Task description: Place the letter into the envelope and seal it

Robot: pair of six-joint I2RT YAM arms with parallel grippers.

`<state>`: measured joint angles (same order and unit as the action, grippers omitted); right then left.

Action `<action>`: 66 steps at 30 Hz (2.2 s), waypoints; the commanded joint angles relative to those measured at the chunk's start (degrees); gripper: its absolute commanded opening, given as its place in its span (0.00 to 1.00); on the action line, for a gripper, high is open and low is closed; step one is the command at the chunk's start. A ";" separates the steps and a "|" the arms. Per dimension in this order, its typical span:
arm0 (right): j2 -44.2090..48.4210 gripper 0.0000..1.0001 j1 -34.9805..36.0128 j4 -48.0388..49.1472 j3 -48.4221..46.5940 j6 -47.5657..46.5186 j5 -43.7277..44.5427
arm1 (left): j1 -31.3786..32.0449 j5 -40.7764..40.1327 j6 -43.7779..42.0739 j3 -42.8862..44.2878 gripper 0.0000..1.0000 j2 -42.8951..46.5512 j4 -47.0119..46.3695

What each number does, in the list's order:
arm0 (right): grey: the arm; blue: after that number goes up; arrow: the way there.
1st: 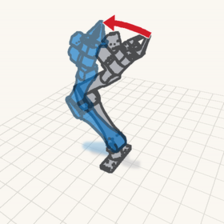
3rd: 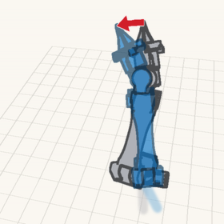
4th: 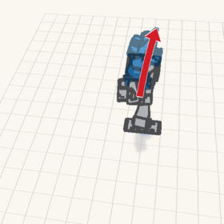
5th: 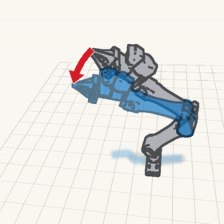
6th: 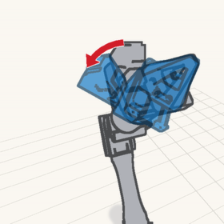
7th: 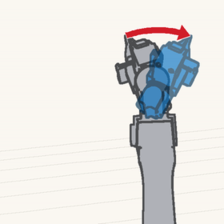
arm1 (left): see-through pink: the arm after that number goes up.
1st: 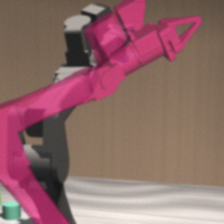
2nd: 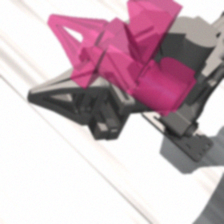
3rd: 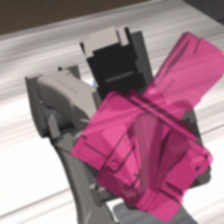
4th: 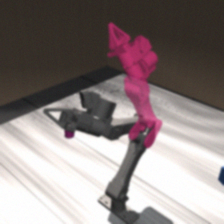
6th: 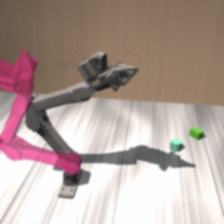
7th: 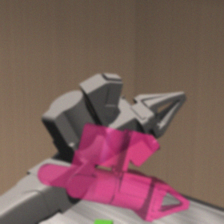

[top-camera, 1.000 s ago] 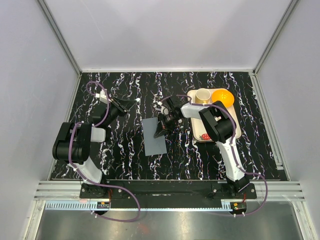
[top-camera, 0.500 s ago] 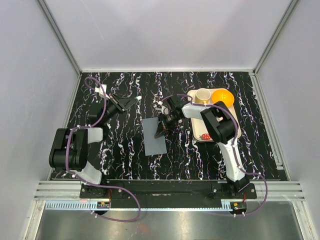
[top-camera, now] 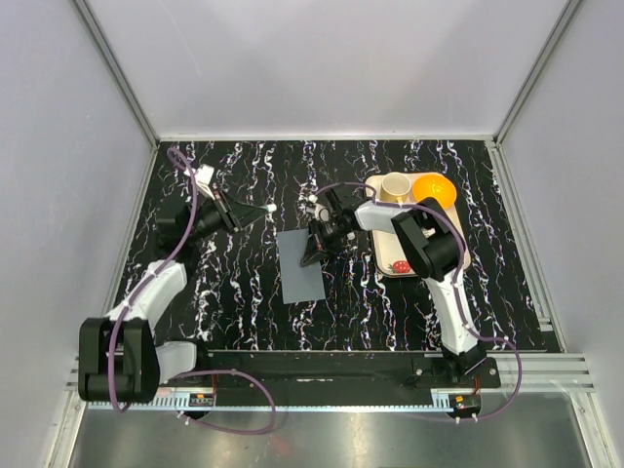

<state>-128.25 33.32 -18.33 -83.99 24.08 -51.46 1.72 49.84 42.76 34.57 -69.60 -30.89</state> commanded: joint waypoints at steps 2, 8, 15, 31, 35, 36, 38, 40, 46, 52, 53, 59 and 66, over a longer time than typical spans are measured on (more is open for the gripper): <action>-4.90 0.05 -0.54 0.49 -2.32 1.32 3.12 | -0.31 2.54 -7.69 -0.02 0.00 9.65 11.80; -3.51 0.06 -0.45 -1.01 -0.92 0.54 7.70 | -0.40 2.97 -17.27 -1.25 0.00 16.34 26.47; 2.82 0.08 -0.36 2.32 -1.09 1.23 0.84 | -0.49 9.65 -18.97 -2.31 0.00 16.78 28.10; -4.03 0.11 -0.36 1.10 -1.00 2.91 6.28 | -0.40 7.03 -17.98 -5.03 0.00 17.48 24.13; -5.35 0.10 -0.63 -2.58 -2.41 0.80 10.50 | -1.10 5.35 -13.79 -5.56 0.00 15.65 22.91; -4.91 0.10 -0.63 -3.29 -2.41 0.28 10.33 | -1.19 5.96 -11.58 -6.43 0.00 14.86 20.90; -3.77 0.10 -0.45 -3.99 -2.50 -1.48 9.02 | -0.93 6.93 -3.97 -7.67 0.00 12.23 13.17; -0.35 0.11 -0.36 -4.26 -2.06 -2.71 7.52 | -0.92 6.41 1.60 -9.78 0.00 10.03 3.62; 11.87 0.23 -0.54 -1.37 7.59 0.08 3.74 | 1.70 1.51 13.04 -10.22 0.00 -0.52 -8.48; 12.41 0.23 -0.36 5.93 16.39 3.69 4.09 | 8.20 -5.97 18.75 -8.91 0.00 -12.12 -14.09; 11.19 0.23 -0.36 7.85 16.92 4.22 4.44 | 8.82 -6.51 20.33 -7.95 0.00 -15.62 -14.71; 10.38 0.25 -0.45 14.54 18.33 7.21 10.76 | 13.31 -11.87 24.73 -3.11 0.00 -27.59 -20.23; 10.56 0.24 -0.01 6.99 15.17 2.73 19.28 | 19.10 -15.91 30.09 -0.47 0.00 -36.47 -32.88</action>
<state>-118.17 32.99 -9.04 -67.11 30.28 -43.07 17.96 38.48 68.82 32.05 -103.74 -50.92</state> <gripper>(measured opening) 0.241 0.256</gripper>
